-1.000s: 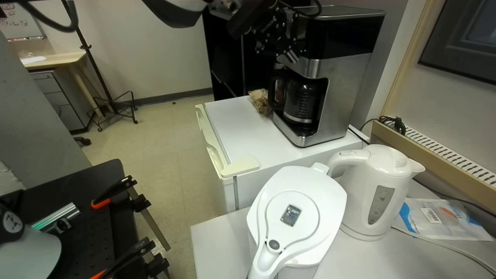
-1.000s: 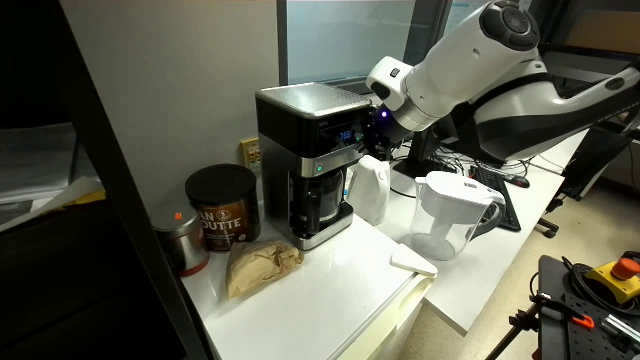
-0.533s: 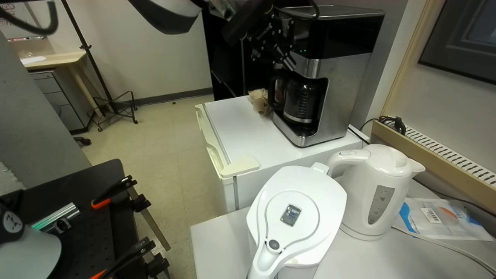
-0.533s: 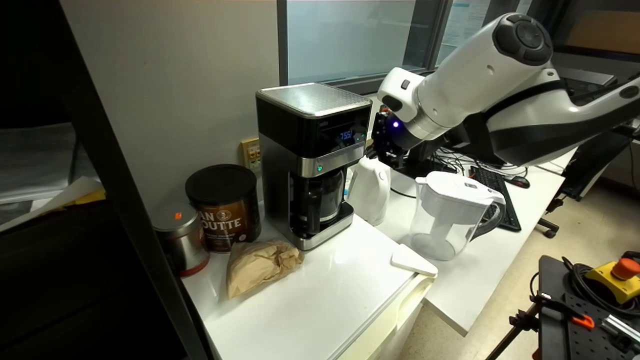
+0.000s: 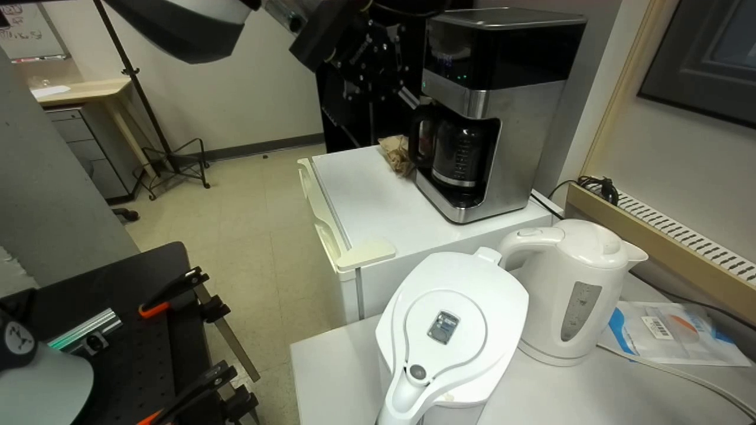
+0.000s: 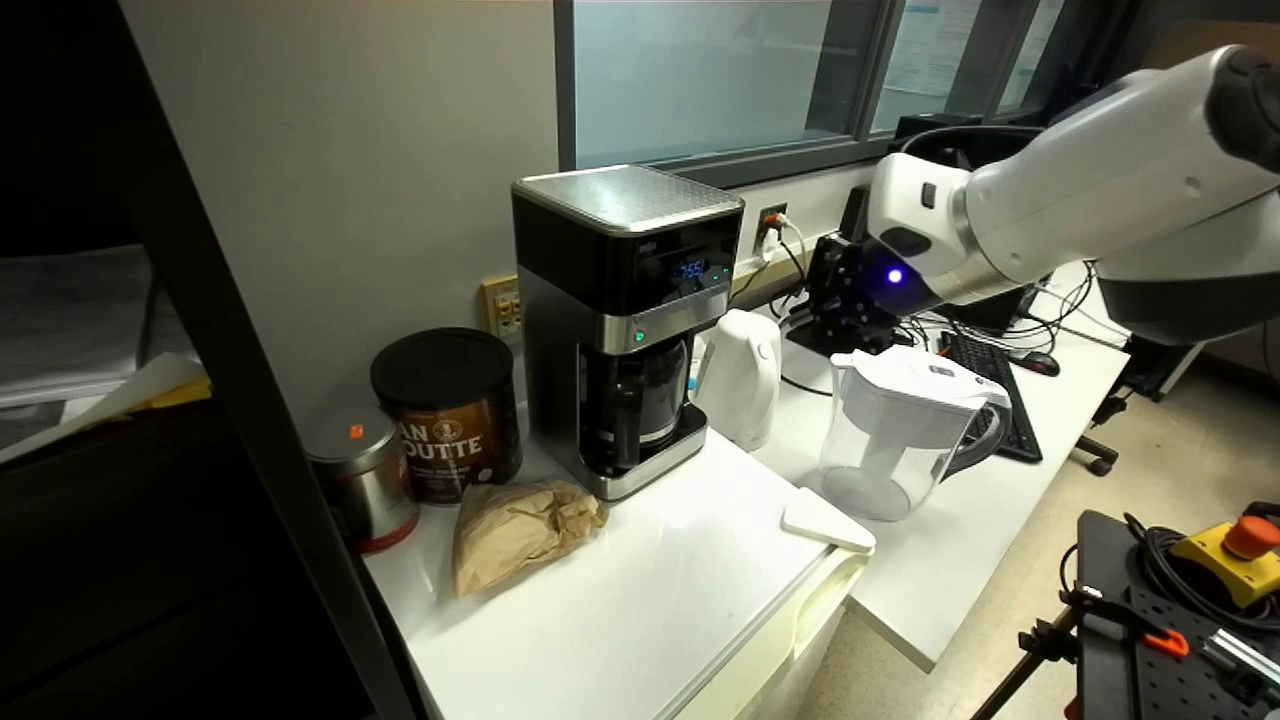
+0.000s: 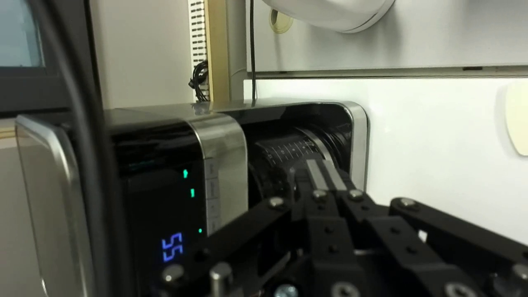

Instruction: Press a button on the coffee maker

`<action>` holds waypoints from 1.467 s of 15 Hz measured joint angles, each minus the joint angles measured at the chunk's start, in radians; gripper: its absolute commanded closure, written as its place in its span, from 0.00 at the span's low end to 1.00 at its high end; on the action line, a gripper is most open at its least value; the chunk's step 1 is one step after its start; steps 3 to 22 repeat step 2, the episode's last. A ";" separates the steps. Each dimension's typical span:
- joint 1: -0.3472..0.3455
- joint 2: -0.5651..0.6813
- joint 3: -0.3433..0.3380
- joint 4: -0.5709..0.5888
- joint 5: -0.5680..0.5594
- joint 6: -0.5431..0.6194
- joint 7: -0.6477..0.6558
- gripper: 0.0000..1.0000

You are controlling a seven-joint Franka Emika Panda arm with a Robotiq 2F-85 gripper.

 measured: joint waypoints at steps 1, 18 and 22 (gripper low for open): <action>-0.003 -0.028 -0.002 -0.024 -0.034 0.022 0.000 1.00; -0.005 -0.054 -0.005 -0.046 -0.066 0.043 0.001 1.00; -0.005 -0.054 -0.005 -0.046 -0.066 0.043 0.001 1.00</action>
